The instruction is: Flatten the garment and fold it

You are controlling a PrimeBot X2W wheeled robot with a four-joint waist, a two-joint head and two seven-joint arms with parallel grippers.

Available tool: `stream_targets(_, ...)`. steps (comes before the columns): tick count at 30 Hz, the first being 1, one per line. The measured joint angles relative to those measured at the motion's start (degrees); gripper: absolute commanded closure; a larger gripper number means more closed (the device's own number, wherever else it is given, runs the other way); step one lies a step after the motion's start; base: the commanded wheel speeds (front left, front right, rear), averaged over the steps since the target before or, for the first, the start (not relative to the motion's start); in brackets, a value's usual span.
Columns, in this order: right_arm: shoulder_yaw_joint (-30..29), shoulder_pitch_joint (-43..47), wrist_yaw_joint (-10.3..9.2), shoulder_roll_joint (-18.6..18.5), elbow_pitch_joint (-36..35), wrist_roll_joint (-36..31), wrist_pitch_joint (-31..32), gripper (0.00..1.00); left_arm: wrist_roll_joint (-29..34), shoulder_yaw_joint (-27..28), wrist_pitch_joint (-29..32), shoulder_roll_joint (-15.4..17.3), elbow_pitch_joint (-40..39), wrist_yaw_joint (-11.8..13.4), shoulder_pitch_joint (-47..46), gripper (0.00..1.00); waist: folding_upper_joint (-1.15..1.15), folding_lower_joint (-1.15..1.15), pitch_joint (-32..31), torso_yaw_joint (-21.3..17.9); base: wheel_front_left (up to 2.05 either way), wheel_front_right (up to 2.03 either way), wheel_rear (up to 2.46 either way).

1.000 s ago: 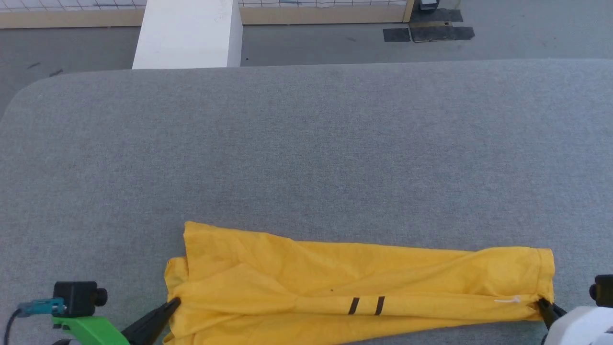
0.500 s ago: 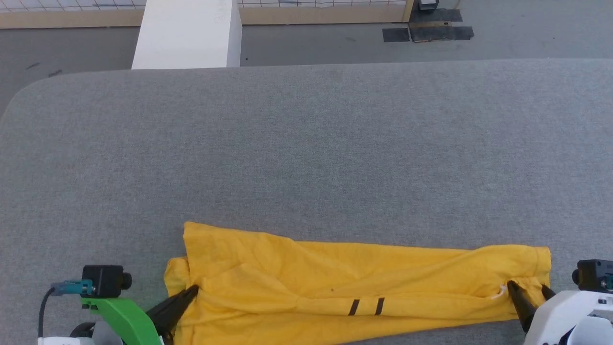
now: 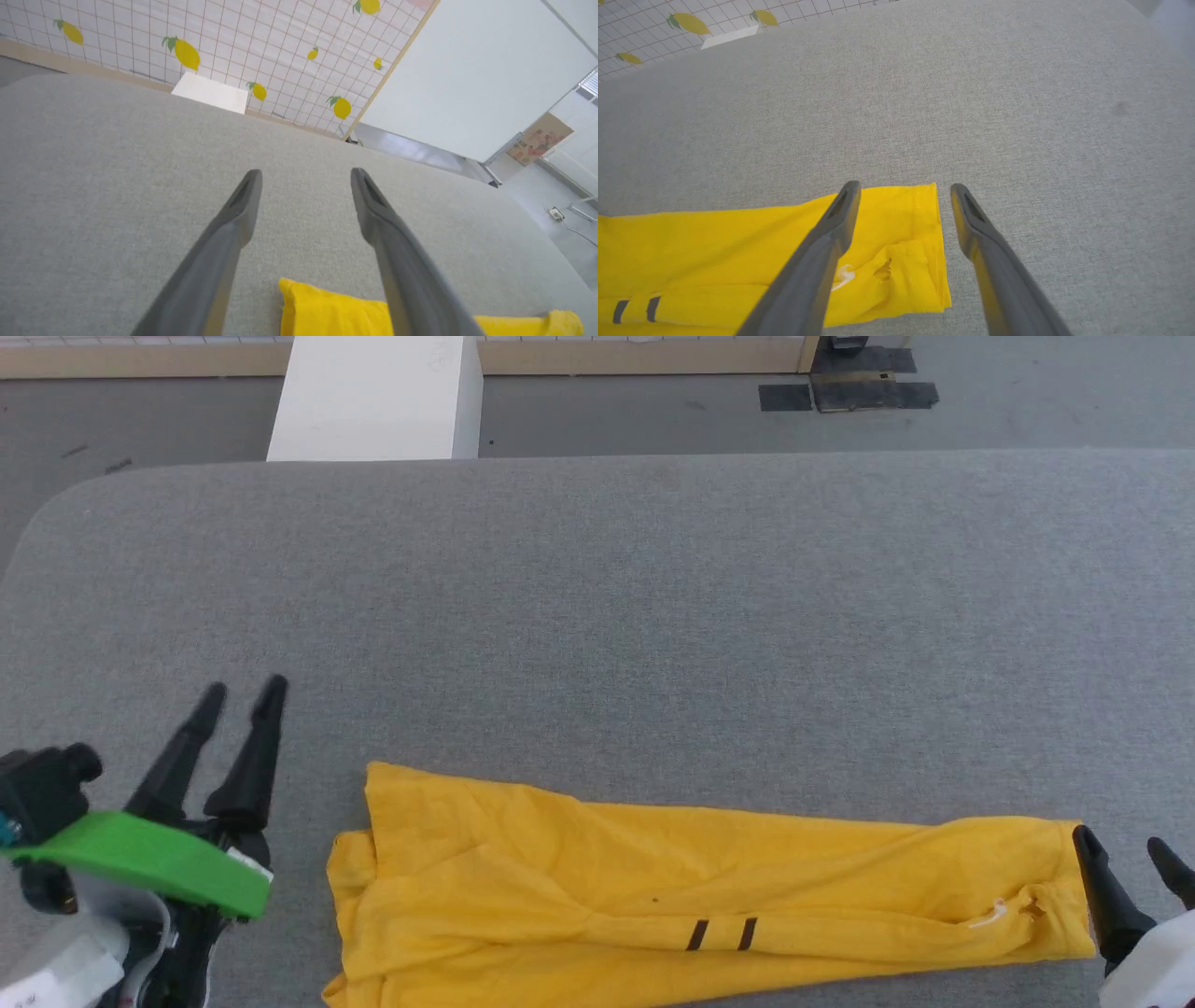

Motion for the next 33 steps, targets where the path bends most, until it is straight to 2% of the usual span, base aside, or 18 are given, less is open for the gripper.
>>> stream_targets(2,0.60,0.50,-0.01,0.14,0.08,-0.13,-0.90,0.00,7.44,7.94,-0.01,-4.65,-2.59,0.30,4.35,0.00,0.00,0.00,0.26,0.08,0.00,0.00,0.00)
stream_targets(5,1.13,0.72,-0.01,0.36,1.45,-0.55,-1.78,0.00,18.37,15.70,0.00,-10.79,-5.99,0.35,9.64,0.00,0.00,0.00,0.57,0.15,0.00,0.00,0.00)
stream_targets(6,1.09,0.71,-0.01,0.41,2.88,-0.58,-2.03,0.00,24.49,19.38,-0.01,-14.28,-7.49,-0.31,11.92,0.00,0.00,0.00,0.70,0.23,0.00,0.00,0.00)
stream_targets(8,0.74,0.69,-0.01,0.45,4.79,-0.87,-2.22,0.00,29.71,21.36,-0.01,-17.30,-8.10,-2.19,14.15,0.00,0.00,0.00,0.81,0.42,0.00,0.00,0.00)
stream_targets(11,-0.23,0.52,-0.01,0.22,7.62,-1.62,-2.21,0.00,34.22,22.17,0.00,-20.25,-6.78,-5.03,16.63,0.00,0.00,0.00,0.99,0.85,0.00,0.00,0.00)
stream_targets(14,-1.13,0.15,-0.01,-0.63,10.48,-1.75,-2.20,0.00,35.51,23.16,0.00,-22.59,-5.26,-7.67,17.41,0.00,0.00,0.00,1.18,1.39,0.00,0.00,0.00)
stream_targets(18,-1.79,-1.31,-0.01,-1.44,14.02,-2.18,-2.16,0.00,36.99,24.42,-0.01,-24.25,-3.61,-10.24,17.42,0.00,0.00,0.00,1.47,2.27,0.00,0.00,0.00)
stream_targets(23,-1.07,-3.44,-0.01,-1.69,17.66,-2.12,-1.55,0.00,38.34,24.94,0.00,-24.51,-2.16,-11.65,17.40,0.00,0.00,0.00,1.78,3.21,0.00,0.00,0.00)
stream_targets(24,-0.93,-3.80,-0.02,-1.74,18.35,-2.05,-1.07,0.06,38.57,24.92,0.00,-24.52,-1.99,-11.90,17.39,0.00,0.00,0.00,1.78,3.39,0.00,0.00,0.00)
stream_targets(25,-0.98,-4.13,-0.02,-1.74,18.87,-1.96,-0.53,0.33,38.64,24.88,-0.01,-24.52,-1.79,-12.03,17.37,0.00,0.00,0.00,1.75,3.56,0.00,0.00,0.00)
stream_targets(27,-1.10,-4.46,-0.02,-1.78,19.52,-1.77,0.48,1.00,38.89,24.68,-0.01,-24.52,-1.27,-12.26,17.37,0.00,0.00,0.00,1.58,3.78,0.00,0.00,0.00)
stream_targets(33,-2.57,-5.50,0.04,-1.21,19.67,-3.54,1.10,1.00,38.97,24.04,-0.01,-24.68,-0.14,-12.70,17.39,0.00,0.00,0.00,0.96,3.97,0.00,0.00,0.00)
